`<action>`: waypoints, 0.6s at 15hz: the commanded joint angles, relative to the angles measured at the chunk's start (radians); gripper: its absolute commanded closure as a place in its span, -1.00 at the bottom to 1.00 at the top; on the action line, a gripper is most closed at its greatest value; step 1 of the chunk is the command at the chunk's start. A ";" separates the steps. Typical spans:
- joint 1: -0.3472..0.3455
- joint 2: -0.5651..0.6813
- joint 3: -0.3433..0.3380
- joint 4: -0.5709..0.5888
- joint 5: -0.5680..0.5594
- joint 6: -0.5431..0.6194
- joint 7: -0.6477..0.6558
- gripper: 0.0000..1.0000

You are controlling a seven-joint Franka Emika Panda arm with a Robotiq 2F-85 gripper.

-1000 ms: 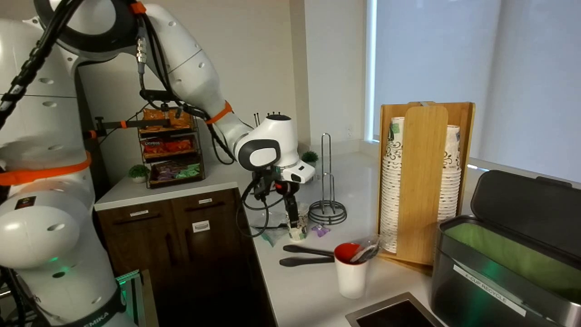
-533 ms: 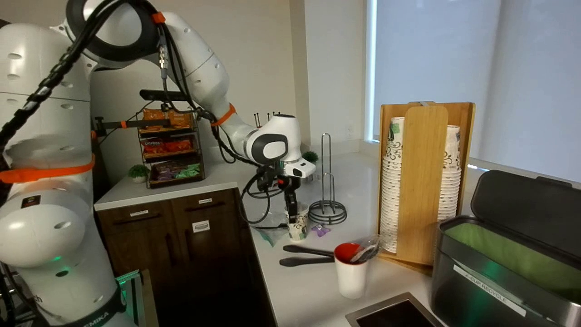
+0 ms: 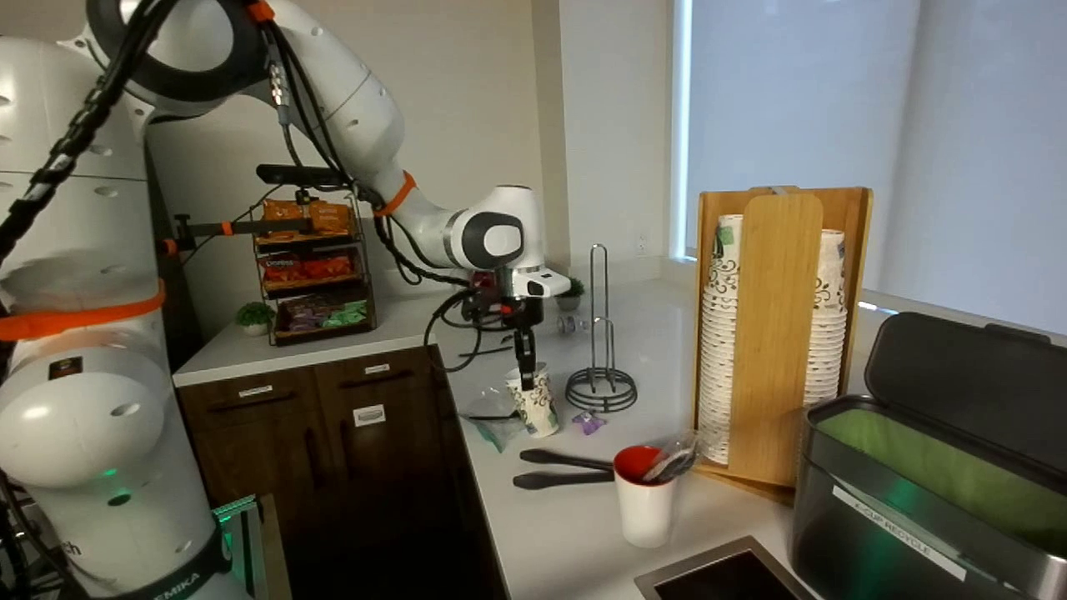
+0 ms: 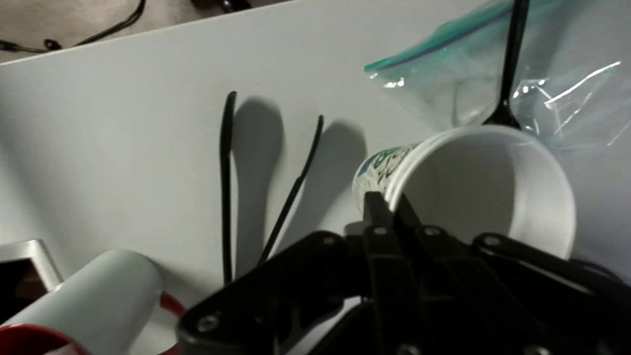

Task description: Put the cup on the paper towel holder

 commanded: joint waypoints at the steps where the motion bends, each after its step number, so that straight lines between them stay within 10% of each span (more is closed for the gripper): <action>1: 0.024 -0.180 0.010 -0.110 -0.237 -0.064 0.203 0.97; 9: -0.046 -0.429 0.186 -0.155 -0.495 -0.197 0.661 0.97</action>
